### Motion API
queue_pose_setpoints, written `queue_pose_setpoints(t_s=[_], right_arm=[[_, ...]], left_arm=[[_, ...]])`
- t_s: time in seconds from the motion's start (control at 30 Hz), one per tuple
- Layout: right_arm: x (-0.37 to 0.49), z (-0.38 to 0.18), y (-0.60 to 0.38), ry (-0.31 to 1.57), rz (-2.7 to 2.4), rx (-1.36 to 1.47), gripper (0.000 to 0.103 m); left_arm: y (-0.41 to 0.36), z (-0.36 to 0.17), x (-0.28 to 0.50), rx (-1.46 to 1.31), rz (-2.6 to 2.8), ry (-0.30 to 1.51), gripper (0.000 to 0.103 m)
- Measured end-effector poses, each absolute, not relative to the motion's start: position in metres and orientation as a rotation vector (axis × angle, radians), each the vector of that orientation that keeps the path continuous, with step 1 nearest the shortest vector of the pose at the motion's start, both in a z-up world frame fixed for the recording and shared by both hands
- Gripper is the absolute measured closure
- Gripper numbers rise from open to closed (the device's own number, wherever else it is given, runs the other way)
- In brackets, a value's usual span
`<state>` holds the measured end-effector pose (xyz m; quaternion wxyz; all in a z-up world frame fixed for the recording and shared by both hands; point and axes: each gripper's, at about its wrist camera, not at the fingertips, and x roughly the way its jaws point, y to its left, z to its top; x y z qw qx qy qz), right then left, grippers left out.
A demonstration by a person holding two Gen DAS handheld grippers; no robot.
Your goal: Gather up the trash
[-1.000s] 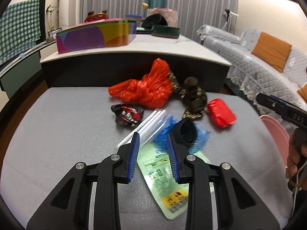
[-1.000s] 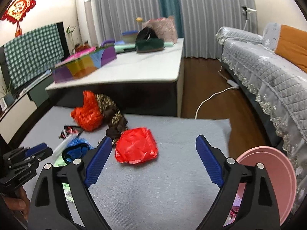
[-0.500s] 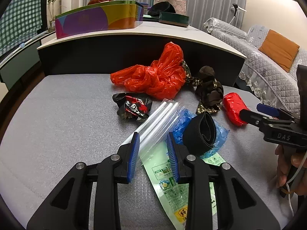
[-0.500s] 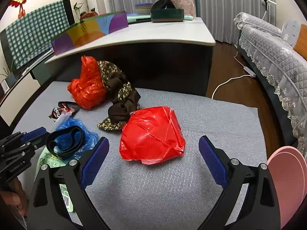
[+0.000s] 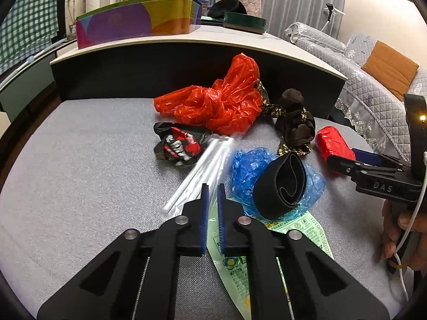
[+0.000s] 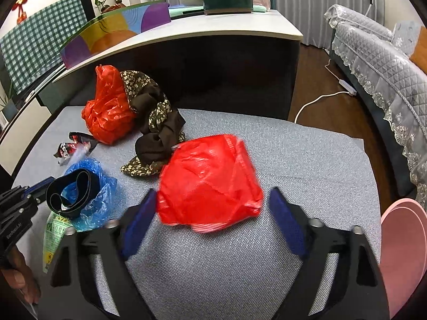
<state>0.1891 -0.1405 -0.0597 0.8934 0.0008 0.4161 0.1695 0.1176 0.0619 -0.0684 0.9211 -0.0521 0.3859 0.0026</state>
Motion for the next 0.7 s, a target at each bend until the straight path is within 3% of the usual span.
queue_pose_setpoints(t_s=[0.7], right_arm=[[0.137, -0.002, -0.176, 0.652, 0.279, 0.027, 0.026]], left_arm=[[0.044, -0.024, 0.092, -0.078, -0.031, 0.661, 0.100]])
